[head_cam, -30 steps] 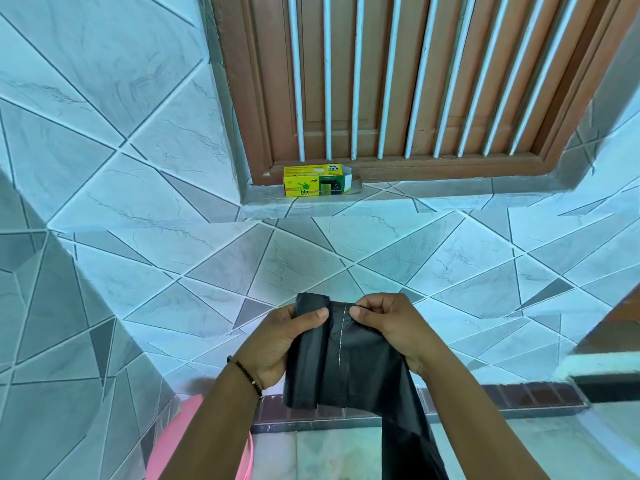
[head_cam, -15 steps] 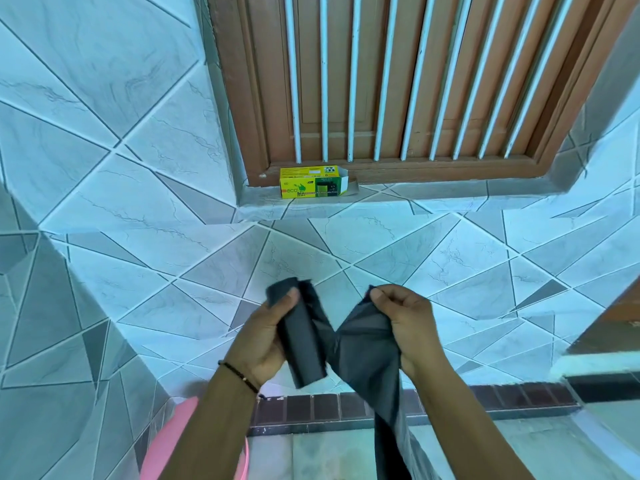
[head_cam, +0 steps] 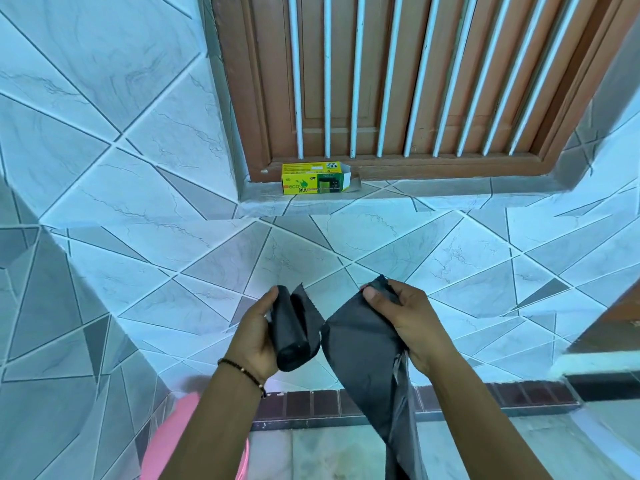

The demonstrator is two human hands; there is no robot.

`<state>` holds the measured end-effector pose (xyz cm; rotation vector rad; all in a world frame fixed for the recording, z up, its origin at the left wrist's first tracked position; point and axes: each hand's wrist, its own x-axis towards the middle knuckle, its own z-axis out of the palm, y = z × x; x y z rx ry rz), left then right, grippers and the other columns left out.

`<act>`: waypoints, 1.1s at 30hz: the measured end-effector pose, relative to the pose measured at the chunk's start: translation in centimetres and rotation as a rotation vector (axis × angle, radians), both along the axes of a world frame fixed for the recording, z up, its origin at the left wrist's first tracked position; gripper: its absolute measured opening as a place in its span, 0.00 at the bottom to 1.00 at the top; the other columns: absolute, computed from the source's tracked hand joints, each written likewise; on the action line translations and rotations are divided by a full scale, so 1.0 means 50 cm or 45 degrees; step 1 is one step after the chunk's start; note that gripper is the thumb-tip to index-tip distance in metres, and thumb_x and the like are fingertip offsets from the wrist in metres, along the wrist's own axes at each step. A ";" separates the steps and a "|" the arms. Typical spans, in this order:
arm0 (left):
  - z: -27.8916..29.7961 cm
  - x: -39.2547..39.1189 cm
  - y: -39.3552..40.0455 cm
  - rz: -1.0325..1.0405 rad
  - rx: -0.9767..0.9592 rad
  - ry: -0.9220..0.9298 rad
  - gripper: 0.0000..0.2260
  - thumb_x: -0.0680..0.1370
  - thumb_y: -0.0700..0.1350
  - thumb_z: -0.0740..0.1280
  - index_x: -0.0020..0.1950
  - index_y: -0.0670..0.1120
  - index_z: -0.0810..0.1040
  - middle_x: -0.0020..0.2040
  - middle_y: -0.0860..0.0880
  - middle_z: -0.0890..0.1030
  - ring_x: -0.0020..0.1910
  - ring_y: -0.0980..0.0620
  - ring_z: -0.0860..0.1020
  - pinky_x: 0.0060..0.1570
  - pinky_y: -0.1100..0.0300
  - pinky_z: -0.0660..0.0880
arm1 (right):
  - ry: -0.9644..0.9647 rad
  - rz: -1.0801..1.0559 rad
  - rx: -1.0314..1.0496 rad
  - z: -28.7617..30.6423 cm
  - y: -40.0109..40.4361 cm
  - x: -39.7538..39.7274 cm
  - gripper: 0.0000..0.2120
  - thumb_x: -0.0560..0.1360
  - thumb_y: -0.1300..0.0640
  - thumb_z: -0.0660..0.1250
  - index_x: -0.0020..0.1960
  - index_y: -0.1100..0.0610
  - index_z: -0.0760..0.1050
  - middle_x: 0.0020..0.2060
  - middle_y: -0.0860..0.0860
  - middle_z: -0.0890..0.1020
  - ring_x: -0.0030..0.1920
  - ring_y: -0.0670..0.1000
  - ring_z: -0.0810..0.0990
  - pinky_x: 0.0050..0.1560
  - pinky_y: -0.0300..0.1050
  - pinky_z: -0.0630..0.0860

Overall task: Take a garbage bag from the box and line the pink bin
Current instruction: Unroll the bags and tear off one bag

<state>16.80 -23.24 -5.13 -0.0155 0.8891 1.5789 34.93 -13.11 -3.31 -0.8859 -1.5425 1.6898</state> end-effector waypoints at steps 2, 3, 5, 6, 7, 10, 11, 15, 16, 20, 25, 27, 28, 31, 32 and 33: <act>-0.001 -0.004 -0.001 -0.029 0.032 -0.008 0.21 0.72 0.48 0.68 0.63 0.42 0.74 0.48 0.42 0.81 0.43 0.45 0.82 0.47 0.53 0.80 | -0.119 0.199 -0.068 0.000 0.007 0.011 0.09 0.68 0.54 0.74 0.44 0.59 0.81 0.39 0.53 0.85 0.39 0.51 0.83 0.39 0.43 0.78; -0.002 -0.008 0.000 -0.043 0.070 0.015 0.23 0.71 0.45 0.69 0.65 0.41 0.73 0.49 0.41 0.81 0.44 0.44 0.82 0.49 0.52 0.80 | -0.188 0.316 -0.122 0.000 0.012 0.018 0.12 0.66 0.54 0.75 0.46 0.59 0.81 0.41 0.54 0.85 0.40 0.52 0.84 0.40 0.42 0.79; 0.000 -0.011 0.000 -0.071 0.166 0.041 0.23 0.66 0.42 0.71 0.61 0.40 0.76 0.48 0.40 0.83 0.43 0.44 0.83 0.44 0.51 0.81 | -0.334 0.499 -0.171 -0.009 0.022 0.028 0.17 0.63 0.55 0.78 0.48 0.63 0.81 0.44 0.58 0.85 0.44 0.54 0.83 0.45 0.45 0.80; 0.001 -0.012 -0.001 -0.096 0.216 0.036 0.23 0.63 0.42 0.75 0.57 0.39 0.79 0.48 0.41 0.83 0.44 0.45 0.84 0.43 0.50 0.81 | -0.377 0.533 -0.157 -0.015 0.025 0.031 0.19 0.63 0.56 0.78 0.48 0.64 0.81 0.45 0.60 0.85 0.45 0.55 0.83 0.49 0.47 0.80; 0.004 -0.010 -0.001 -0.122 0.255 0.037 0.24 0.58 0.41 0.79 0.52 0.39 0.81 0.48 0.41 0.84 0.45 0.45 0.84 0.43 0.51 0.81 | -0.385 0.515 -0.152 -0.020 0.029 0.031 0.17 0.63 0.58 0.78 0.47 0.66 0.80 0.45 0.61 0.84 0.44 0.55 0.82 0.50 0.47 0.79; 0.007 -0.005 -0.002 -0.212 0.277 0.141 0.18 0.60 0.44 0.78 0.48 0.39 0.84 0.47 0.43 0.85 0.46 0.47 0.84 0.45 0.51 0.82 | -0.263 0.363 -0.134 -0.025 0.030 0.029 0.03 0.69 0.66 0.72 0.42 0.62 0.80 0.38 0.56 0.83 0.39 0.51 0.82 0.45 0.42 0.80; 0.008 -0.002 -0.002 -0.228 0.257 0.183 0.14 0.65 0.45 0.73 0.48 0.39 0.84 0.46 0.43 0.85 0.45 0.47 0.84 0.45 0.52 0.82 | -0.223 0.324 -0.125 -0.022 0.031 0.028 0.02 0.70 0.66 0.70 0.42 0.62 0.80 0.39 0.56 0.83 0.40 0.52 0.82 0.47 0.44 0.79; 0.017 0.004 -0.002 -0.181 0.277 0.296 0.15 0.71 0.45 0.65 0.54 0.40 0.79 0.45 0.43 0.84 0.42 0.46 0.83 0.48 0.51 0.81 | -0.184 0.169 -0.034 -0.021 0.034 0.028 0.07 0.74 0.60 0.67 0.43 0.65 0.79 0.40 0.58 0.83 0.42 0.55 0.80 0.50 0.51 0.76; 0.018 0.004 -0.001 -0.153 0.287 0.344 0.15 0.71 0.45 0.65 0.55 0.40 0.77 0.44 0.43 0.84 0.41 0.46 0.83 0.49 0.50 0.80 | -0.198 0.124 -0.007 -0.022 0.033 0.026 0.09 0.75 0.59 0.67 0.41 0.64 0.79 0.39 0.56 0.82 0.41 0.53 0.80 0.47 0.49 0.75; 0.020 0.005 0.007 0.004 0.264 0.443 0.14 0.75 0.43 0.63 0.60 0.41 0.73 0.43 0.43 0.83 0.39 0.47 0.83 0.44 0.52 0.82 | -0.314 -0.007 0.136 -0.021 0.033 0.018 0.11 0.76 0.56 0.65 0.39 0.61 0.79 0.35 0.54 0.82 0.36 0.51 0.79 0.41 0.44 0.73; 0.020 -0.044 -0.009 0.212 0.235 0.472 0.07 0.78 0.43 0.61 0.54 0.43 0.75 0.39 0.48 0.85 0.38 0.50 0.83 0.40 0.54 0.82 | -0.450 -0.203 0.273 -0.011 0.059 0.054 0.16 0.76 0.55 0.65 0.34 0.63 0.72 0.30 0.54 0.75 0.34 0.51 0.72 0.36 0.45 0.67; 0.022 -0.068 -0.019 0.293 0.248 0.472 0.06 0.78 0.42 0.61 0.53 0.45 0.75 0.38 0.50 0.85 0.36 0.52 0.84 0.42 0.53 0.81 | -0.456 -0.287 0.300 -0.005 0.072 0.077 0.17 0.76 0.53 0.65 0.33 0.62 0.71 0.30 0.53 0.74 0.34 0.52 0.72 0.36 0.45 0.66; 0.023 -0.074 -0.022 0.319 0.257 0.467 0.07 0.78 0.42 0.61 0.54 0.45 0.74 0.38 0.51 0.85 0.36 0.53 0.84 0.45 0.52 0.81 | -0.484 -0.297 0.333 -0.004 0.076 0.083 0.19 0.76 0.51 0.64 0.33 0.62 0.70 0.29 0.53 0.73 0.33 0.52 0.71 0.36 0.45 0.65; 0.028 -0.062 -0.017 0.360 0.261 0.390 0.06 0.77 0.41 0.62 0.52 0.46 0.76 0.36 0.52 0.85 0.37 0.54 0.84 0.44 0.55 0.81 | -0.631 -0.247 0.415 0.001 0.071 0.069 0.23 0.77 0.43 0.58 0.31 0.56 0.60 0.28 0.51 0.65 0.31 0.51 0.64 0.36 0.46 0.59; 0.031 -0.052 -0.012 0.374 0.257 0.344 0.05 0.76 0.40 0.63 0.50 0.46 0.76 0.35 0.53 0.84 0.37 0.54 0.83 0.40 0.58 0.81 | -0.661 -0.243 0.438 0.000 0.068 0.058 0.23 0.78 0.43 0.56 0.31 0.55 0.57 0.27 0.51 0.63 0.31 0.51 0.62 0.35 0.47 0.57; 0.033 -0.041 -0.005 0.392 0.251 0.294 0.04 0.76 0.39 0.63 0.47 0.46 0.76 0.33 0.53 0.84 0.36 0.55 0.82 0.37 0.59 0.81 | -0.678 -0.249 0.472 -0.003 0.067 0.049 0.23 0.79 0.44 0.55 0.30 0.54 0.56 0.27 0.50 0.63 0.31 0.51 0.62 0.35 0.47 0.57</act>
